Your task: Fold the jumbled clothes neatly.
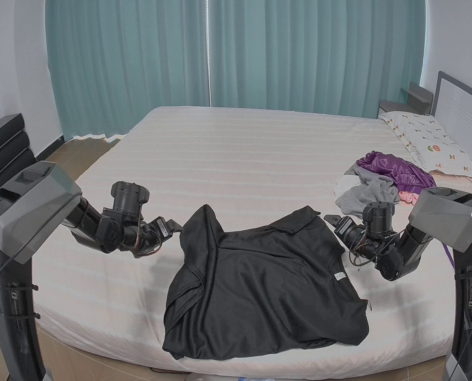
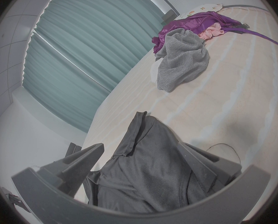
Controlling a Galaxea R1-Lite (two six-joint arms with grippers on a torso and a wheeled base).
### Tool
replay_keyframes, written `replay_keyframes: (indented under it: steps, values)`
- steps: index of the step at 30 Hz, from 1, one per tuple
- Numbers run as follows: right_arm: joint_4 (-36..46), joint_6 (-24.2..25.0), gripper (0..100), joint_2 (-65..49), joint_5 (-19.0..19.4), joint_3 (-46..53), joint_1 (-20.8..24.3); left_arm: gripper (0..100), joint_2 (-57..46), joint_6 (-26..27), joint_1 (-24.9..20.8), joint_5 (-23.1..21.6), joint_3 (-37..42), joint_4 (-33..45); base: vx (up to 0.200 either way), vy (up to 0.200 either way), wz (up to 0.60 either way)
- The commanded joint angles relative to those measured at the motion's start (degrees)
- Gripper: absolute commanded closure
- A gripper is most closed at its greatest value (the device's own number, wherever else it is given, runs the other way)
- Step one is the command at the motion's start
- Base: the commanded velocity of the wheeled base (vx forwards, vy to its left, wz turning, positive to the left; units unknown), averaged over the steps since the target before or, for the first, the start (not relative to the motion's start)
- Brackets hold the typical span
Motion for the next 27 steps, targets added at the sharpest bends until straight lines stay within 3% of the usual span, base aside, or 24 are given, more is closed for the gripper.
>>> replay_keyframes:
  steps: [1, 14, 15, 24, 27]
  values:
    - [-0.32, 0.0, 0, -0.43, 0.02, 0.61, 0.47, 0, 6.75, -0.31, -1.46, 0.03, -4.49, -0.08, 0.0, 0.0, 0.0]
    - [-0.5, 0.0, 0, -0.43, 0.02, 0.61, 1.0, 0, 14.93, -0.05, -3.48, 0.74, -14.68, 0.45, 0.0, 0.0, 0.0]
    - [-0.5, 0.0, 0, -0.34, 0.02, 0.61, 1.0, 100, 15.46, 0.04, -3.66, 0.74, -15.3, 0.45, 0.0, 0.0, 0.0]
    - [-0.76, 0.09, 0, 0.36, 0.02, 0.53, 0.91, 100, 16.42, -0.4, -3.39, 1.09, -16.88, 0.27, 0.0, 0.0, 0.0]
    - [-0.76, 0.09, 0, 0.36, 0.02, 0.53, 0.91, 100, 16.16, -0.49, -3.04, 3.29, -17.32, 0.01, 0.0, 0.0, 0.0]
